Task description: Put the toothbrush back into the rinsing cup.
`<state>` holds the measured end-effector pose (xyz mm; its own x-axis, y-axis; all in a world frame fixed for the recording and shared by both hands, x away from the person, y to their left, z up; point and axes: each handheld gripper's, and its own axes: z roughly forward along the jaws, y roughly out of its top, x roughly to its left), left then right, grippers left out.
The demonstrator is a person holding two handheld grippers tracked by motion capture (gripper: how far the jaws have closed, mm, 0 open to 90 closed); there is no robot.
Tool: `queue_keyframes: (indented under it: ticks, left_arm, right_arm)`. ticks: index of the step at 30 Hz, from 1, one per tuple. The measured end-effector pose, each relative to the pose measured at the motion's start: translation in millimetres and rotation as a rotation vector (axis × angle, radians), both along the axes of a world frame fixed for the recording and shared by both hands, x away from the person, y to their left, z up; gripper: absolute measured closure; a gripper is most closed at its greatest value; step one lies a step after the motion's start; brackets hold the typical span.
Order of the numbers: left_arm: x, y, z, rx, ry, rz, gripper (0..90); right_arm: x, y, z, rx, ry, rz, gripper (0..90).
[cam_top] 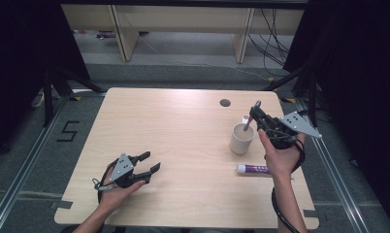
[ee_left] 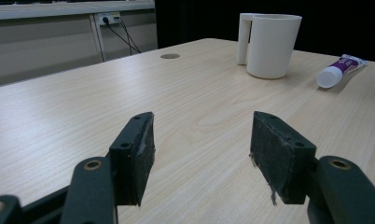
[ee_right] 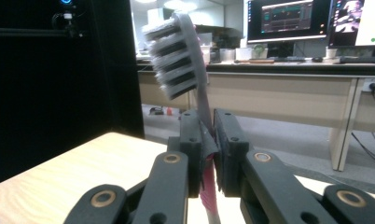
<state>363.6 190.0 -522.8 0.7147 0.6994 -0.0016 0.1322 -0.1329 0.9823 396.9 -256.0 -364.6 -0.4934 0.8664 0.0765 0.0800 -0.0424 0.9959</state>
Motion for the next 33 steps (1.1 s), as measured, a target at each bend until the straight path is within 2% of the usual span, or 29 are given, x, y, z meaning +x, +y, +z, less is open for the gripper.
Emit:
queue_keyframes:
  ticks: [1,2,3,5,7,13,14,21,22,23,24,25,26,27,30,33]
  left_arm:
    - [0.0,0.0,0.0,0.000,0.000,0.000,39.9]
    - [0.0,0.1,0.0,0.000,0.000,0.001,39.9]
    - [0.0,0.1,0.0,-0.001,0.000,0.001,39.9]
    - [-0.1,0.1,0.0,-0.001,-0.001,0.001,39.9]
    - [-0.1,0.1,0.0,0.000,-0.002,0.000,39.9]
    - [-0.1,-0.1,-0.1,-0.001,-0.002,0.000,39.9]
    - [-0.1,-0.1,0.0,-0.001,-0.002,0.000,39.9]
    - [-0.1,-0.1,0.0,0.000,-0.002,0.000,39.8]
    - [0.0,-0.1,0.0,0.001,-0.002,0.000,39.8]
    - [-0.1,-0.2,0.0,0.000,-0.001,0.001,39.8]
    - [-0.1,-0.2,0.0,0.000,-0.002,0.000,39.8]
    - [-0.1,-0.1,0.0,0.000,-0.002,0.001,39.8]
    - [-0.1,0.0,0.0,0.000,-0.002,0.001,39.8]
    - [-0.1,0.0,0.0,0.000,-0.002,0.001,39.8]
    - [-0.1,0.0,0.0,-0.001,-0.002,0.001,39.8]
    - [-0.1,0.0,0.0,0.000,-0.002,0.001,39.8]
  right_arm:
    - [2.3,-0.6,-0.1,-0.006,-0.016,-0.003,83.3]
    - [2.0,0.5,0.1,0.009,0.002,-0.013,83.3]
    - [4.4,-0.2,0.2,0.003,-0.012,-0.013,83.3]
    - [7.3,-1.1,0.1,0.002,-0.006,-0.022,83.3]
    - [10.9,-1.9,-0.5,0.004,-0.020,-0.032,83.3]
    - [18.9,-3.7,0.8,-0.002,-0.013,-0.044,83.3]
    - [20.2,-3.3,1.0,0.015,-0.007,-0.036,83.3]
    - [31.2,-5.9,6.1,0.007,-0.014,-0.053,83.3]
    - [32.8,-5.2,7.4,0.014,-0.003,-0.054,83.2]
    - [34.7,-5.2,7.7,0.016,-0.021,-0.058,83.2]
    - [36.0,-5.4,9.2,0.006,-0.016,-0.064,83.2]
    - [38.1,-5.7,9.9,-0.004,-0.029,-0.064,83.3]
    - [38.4,-4.4,10.7,0.008,-0.009,-0.067,83.2]
    - [40.8,-4.4,10.7,0.007,-0.026,-0.067,83.2]
    - [45.4,-3.7,12.1,0.007,-0.006,-0.070,83.2]
    - [52.7,-3.9,12.1,-0.001,-0.015,-0.072,83.2]
